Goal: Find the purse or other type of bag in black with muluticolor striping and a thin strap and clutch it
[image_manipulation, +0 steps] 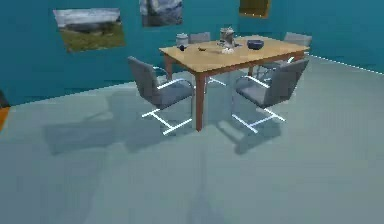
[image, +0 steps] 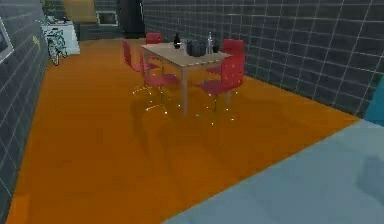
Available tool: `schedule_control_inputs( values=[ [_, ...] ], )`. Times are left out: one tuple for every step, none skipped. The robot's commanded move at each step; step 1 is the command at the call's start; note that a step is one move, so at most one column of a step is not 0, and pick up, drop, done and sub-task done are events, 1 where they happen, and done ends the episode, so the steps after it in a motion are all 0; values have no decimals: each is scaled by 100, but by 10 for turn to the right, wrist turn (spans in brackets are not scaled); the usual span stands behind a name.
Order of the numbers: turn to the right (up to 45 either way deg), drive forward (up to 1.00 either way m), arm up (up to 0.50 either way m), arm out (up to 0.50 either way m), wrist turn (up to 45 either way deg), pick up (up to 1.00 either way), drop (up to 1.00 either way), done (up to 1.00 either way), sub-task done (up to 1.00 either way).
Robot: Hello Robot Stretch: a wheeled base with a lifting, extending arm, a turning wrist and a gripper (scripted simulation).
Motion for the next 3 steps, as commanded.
schedule_control_inputs(
  values=[
    [-450,0,0,0,0,0,0,0,0],
    [-450,0,0,0,0,0,0,0,0],
    [-450,0,0,0,0,0,0,0,0]
  ],
)
